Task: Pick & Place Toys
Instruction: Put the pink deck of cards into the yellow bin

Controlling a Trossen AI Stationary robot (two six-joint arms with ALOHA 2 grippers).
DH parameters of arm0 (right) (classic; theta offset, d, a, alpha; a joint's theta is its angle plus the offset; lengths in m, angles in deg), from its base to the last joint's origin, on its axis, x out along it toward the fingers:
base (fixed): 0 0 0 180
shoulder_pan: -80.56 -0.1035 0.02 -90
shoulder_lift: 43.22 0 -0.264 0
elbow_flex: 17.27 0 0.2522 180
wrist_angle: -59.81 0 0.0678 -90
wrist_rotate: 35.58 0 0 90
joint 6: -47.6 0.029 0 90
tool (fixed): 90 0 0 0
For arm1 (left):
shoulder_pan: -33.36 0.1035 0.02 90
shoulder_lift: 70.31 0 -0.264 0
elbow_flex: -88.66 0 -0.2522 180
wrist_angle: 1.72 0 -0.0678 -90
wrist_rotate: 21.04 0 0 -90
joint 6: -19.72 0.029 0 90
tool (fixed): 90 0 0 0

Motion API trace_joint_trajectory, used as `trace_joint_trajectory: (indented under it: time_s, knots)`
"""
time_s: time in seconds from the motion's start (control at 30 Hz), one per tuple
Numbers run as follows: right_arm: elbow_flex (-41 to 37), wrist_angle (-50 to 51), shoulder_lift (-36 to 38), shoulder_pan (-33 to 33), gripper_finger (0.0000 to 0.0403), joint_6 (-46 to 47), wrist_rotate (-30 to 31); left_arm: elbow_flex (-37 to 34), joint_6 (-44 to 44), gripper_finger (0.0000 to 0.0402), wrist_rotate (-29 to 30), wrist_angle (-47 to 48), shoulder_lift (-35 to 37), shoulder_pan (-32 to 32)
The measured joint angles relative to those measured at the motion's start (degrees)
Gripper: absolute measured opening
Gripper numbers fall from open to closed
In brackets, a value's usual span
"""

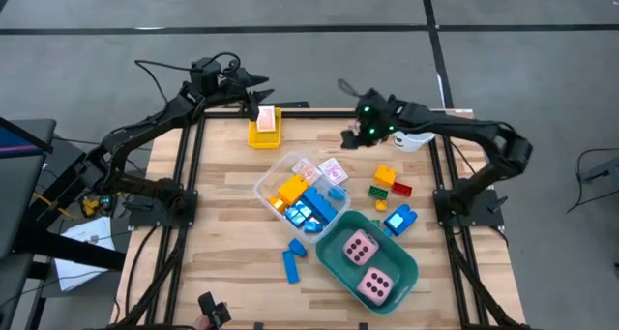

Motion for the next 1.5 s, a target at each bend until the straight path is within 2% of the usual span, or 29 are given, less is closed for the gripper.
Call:
trace_joint_trajectory:
  time_s: [0.1, 0.63, 0.83, 1.03, 1.5]
  knots:
    - [0.00, -0.23, -3.70, -0.82, 0.0249, 0.02, -3.25, 0.00, -0.65, 0.0182, -0.02, 0.15, 0.00, 0.00]
    - [-0.02, -6.02, -13.73, -2.26, 0.0249, -1.20, -5.84, 0.00, -3.67, 0.0182, -0.24, 0.31, -0.02, -0.85]
    - [-0.02, -8.53, -16.40, -3.54, 0.0249, -3.69, -10.21, 0.00, -3.67, 0.0182, -0.22, 0.32, -0.04, -0.90]
    - [0.00, -8.67, -18.37, -4.48, 0.0249, -3.68, -9.61, 0.00, -3.69, 0.0182, -0.20, 0.33, -0.04, -0.91]
    - [0.13, -7.31, -17.91, -1.52, 0.0249, -5.27, -2.29, 0.00, -3.69, 0.0182, -0.03, 0.33, -0.04, -1.07]
